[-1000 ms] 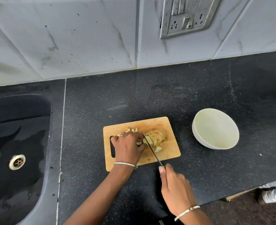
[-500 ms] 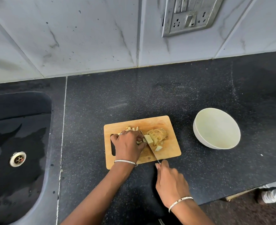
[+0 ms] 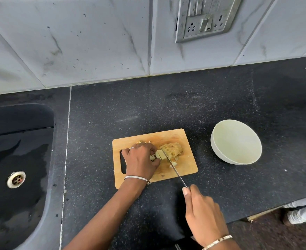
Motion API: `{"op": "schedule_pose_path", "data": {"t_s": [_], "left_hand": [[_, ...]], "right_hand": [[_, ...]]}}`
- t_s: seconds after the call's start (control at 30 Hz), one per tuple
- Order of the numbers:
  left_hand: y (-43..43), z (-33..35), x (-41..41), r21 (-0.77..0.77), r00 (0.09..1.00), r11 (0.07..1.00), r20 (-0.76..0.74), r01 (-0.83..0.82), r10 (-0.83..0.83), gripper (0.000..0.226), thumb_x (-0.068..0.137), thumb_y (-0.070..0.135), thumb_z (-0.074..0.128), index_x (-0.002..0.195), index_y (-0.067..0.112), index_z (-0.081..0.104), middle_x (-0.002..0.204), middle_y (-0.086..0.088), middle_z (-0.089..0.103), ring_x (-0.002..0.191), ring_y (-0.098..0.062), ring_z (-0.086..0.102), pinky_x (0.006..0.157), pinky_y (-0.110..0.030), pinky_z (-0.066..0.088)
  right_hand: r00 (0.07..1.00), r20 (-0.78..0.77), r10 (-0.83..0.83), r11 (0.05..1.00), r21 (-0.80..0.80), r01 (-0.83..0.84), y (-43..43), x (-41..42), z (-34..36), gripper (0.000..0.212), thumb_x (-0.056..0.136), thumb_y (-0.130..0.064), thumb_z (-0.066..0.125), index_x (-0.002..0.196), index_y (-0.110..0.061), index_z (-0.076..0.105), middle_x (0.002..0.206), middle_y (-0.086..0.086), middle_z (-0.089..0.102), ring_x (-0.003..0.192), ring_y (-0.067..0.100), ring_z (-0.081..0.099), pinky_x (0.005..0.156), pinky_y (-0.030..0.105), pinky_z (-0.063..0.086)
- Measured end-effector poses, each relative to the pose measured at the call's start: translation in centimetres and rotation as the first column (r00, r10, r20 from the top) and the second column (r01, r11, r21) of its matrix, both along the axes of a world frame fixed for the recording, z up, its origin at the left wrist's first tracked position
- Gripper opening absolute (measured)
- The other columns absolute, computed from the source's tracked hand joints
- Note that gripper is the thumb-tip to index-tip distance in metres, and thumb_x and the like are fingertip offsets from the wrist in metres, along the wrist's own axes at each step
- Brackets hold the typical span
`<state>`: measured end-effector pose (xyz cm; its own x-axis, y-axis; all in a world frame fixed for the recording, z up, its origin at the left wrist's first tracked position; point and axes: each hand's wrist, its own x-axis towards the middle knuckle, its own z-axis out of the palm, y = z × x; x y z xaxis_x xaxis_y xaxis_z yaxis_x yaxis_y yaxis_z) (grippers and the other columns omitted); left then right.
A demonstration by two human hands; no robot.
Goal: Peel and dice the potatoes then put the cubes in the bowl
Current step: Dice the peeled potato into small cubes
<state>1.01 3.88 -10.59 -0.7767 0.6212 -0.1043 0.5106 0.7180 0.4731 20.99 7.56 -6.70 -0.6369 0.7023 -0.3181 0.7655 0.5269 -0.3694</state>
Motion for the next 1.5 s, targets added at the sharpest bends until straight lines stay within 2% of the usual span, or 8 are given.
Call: {"op": "schedule_pose_path", "data": {"t_s": [0.13,0.3,0.5,0.7,0.9,1.1,1.3,1.5], "left_hand": [[0.2,0.3,0.1,-0.074,0.998,0.996,-0.048,0.048,-0.051,0.037,0.073,0.053,0.07,0.107,0.041,0.065,0.102,0.015,0.058,0.102,-0.014,0.051,0.084,-0.038,0.028],[0.5,0.4,0.0,-0.112,0.992,0.991,-0.097,0.074,-0.085,0.038,0.073,0.056,0.07,0.107,0.041,0.065,0.104,0.013,0.055,0.102,-0.015,0.048,0.081,-0.037,0.026],[0.2,0.6,-0.2,-0.073,0.988,0.992,-0.111,0.103,-0.11,0.019,0.072,0.05,0.07,0.087,0.037,0.066,0.101,0.015,0.053,0.098,-0.013,0.046,0.078,-0.036,0.024],[-0.3,0.5,-0.3,-0.066,0.986,0.99,-0.11,0.122,-0.128,0.016,0.075,0.047,0.065,0.088,0.038,0.064,0.096,0.016,0.057,0.096,-0.012,0.046,0.077,-0.035,0.024],[-0.5,0.5,-0.3,-0.123,0.974,0.979,-0.14,0.164,-0.18,0.029,0.077,0.054,0.063,0.1,0.037,0.064,0.099,0.017,0.06,0.101,-0.013,0.047,0.083,-0.037,0.027],[-0.4,0.8,-0.2,-0.131,0.972,0.978,-0.153,0.16,-0.18,0.017,0.082,0.045,0.06,0.094,0.036,0.066,0.096,0.016,0.06,0.098,-0.013,0.047,0.082,-0.037,0.026],[-0.9,1.0,-0.4,-0.123,0.971,0.978,-0.148,0.17,-0.188,0.013,0.081,0.044,0.06,0.089,0.035,0.065,0.092,0.016,0.061,0.097,-0.013,0.049,0.081,-0.037,0.025],[-1.3,1.0,-0.7,-0.046,0.982,0.986,-0.102,0.158,-0.161,0.012,0.077,0.041,0.062,0.087,0.035,0.061,0.092,0.018,0.061,0.095,-0.011,0.05,0.078,-0.036,0.023]], "right_hand": [[1.0,-0.005,0.017,0.999,0.047,-0.016,0.1,-0.9,-0.8,0.029,0.102,-0.048,0.013,0.096,-0.029,0.033,0.07,-0.006,0.05,0.081,0.023,0.068,0.056,0.033,0.036],[0.996,0.081,0.027,0.989,0.14,-0.038,0.3,-1.1,-0.9,0.033,0.102,-0.048,0.011,0.105,-0.028,0.037,0.089,-0.002,0.068,0.086,0.023,0.07,0.056,0.032,0.034],[0.991,0.127,0.045,0.98,0.186,-0.069,0.6,-1.1,-1.0,0.034,0.102,-0.049,0.013,0.109,-0.028,0.038,0.094,-0.002,0.069,0.087,0.024,0.07,0.057,0.032,0.036],[0.994,0.101,0.048,0.991,0.12,-0.06,1.2,-1.0,-1.3,0.033,0.101,-0.05,0.013,0.105,-0.029,0.038,0.09,-0.002,0.067,0.086,0.027,0.069,0.06,0.036,0.041],[0.998,-0.019,0.052,0.994,-0.092,-0.054,2.4,-1.0,-2.0,0.035,0.101,-0.053,0.021,0.083,-0.029,0.039,0.077,-0.007,0.062,0.072,0.022,0.058,0.068,0.041,0.048],[0.999,-0.008,0.053,0.998,0.02,-0.052,2.7,-0.9,-1.2,0.028,0.102,-0.051,0.019,0.088,-0.031,0.035,0.072,-0.006,0.054,0.081,0.028,0.064,0.062,0.039,0.041],[0.993,0.08,0.086,0.985,0.145,-0.097,2.3,-1.1,-0.7,0.035,0.101,-0.05,0.015,0.105,-0.028,0.043,0.09,0.0,0.068,0.085,0.029,0.068,0.06,0.037,0.039],[0.997,0.012,0.071,0.995,-0.075,-0.07,2.4,-0.9,-1.6,0.036,0.1,-0.055,0.019,0.084,-0.029,0.038,0.075,-0.005,0.058,0.078,0.028,0.059,0.065,0.042,0.045]]}}
